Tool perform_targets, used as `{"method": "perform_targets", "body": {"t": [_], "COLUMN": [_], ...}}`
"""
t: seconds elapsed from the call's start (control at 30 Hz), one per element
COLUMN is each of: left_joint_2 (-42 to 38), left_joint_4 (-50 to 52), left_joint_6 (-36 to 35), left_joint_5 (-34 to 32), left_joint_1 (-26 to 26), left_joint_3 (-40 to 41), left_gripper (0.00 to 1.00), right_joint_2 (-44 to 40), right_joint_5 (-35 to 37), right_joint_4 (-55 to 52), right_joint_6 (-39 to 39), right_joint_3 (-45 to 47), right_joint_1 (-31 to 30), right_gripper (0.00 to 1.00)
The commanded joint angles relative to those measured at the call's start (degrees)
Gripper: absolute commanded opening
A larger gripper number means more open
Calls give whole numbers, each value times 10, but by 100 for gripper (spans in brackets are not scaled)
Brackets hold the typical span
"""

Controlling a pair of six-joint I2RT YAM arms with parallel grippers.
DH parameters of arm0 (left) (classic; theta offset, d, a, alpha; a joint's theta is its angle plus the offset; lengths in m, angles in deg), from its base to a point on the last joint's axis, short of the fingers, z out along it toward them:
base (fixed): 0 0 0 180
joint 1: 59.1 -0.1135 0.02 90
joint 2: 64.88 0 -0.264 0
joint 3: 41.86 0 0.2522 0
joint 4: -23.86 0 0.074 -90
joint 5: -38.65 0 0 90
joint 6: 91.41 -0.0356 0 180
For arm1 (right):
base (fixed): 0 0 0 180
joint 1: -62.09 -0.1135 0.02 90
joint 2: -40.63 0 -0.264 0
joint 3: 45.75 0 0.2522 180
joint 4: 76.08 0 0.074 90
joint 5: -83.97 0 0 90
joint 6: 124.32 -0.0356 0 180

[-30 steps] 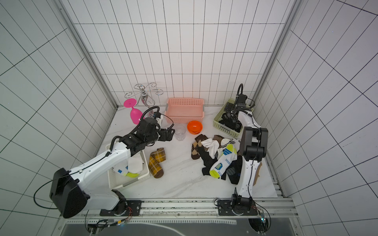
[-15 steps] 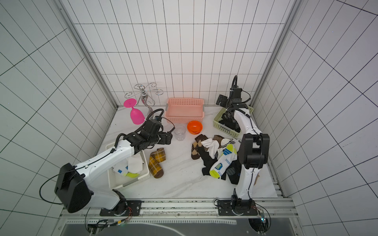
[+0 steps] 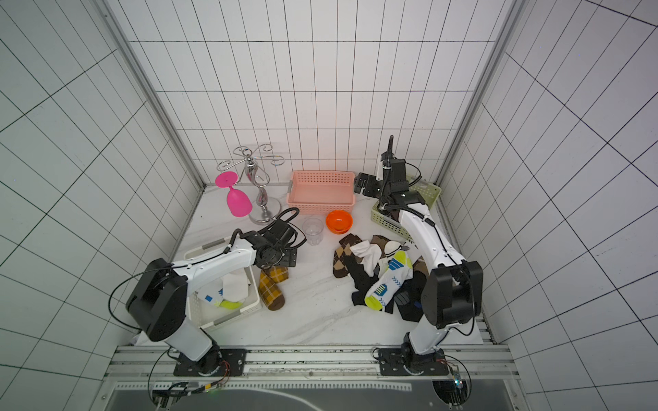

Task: Sort the socks into the basket by color
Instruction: Place the sock in the bin.

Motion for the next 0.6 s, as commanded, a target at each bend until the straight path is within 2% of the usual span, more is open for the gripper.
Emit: {"method": "perform_targets", "body": {"t": [0.0, 0.23, 0.37, 0.57], "left_joint_2": [16, 14, 11, 12], "left_joint_4": [19, 12, -8, -17], "left_joint_6": [27, 42, 41, 45], "left_joint_5": [-28, -24, -5, 16], "left_joint_1": [3, 3, 3, 3], "left_joint_3": [-4, 21, 39, 56], "left_gripper": [97, 97, 87, 83], "right_joint_2": [-36, -73, -82, -83], "right_joint_5": [-6, -13, -13, -5], "right_joint_4": [-29, -45, -46, -49], "right_joint_6": [4, 8, 9, 16], "right_joint_3": [48, 86, 102, 102], "right_joint_1": [-12, -22, -30, -32], "right_gripper": [100, 100, 99, 99]}}
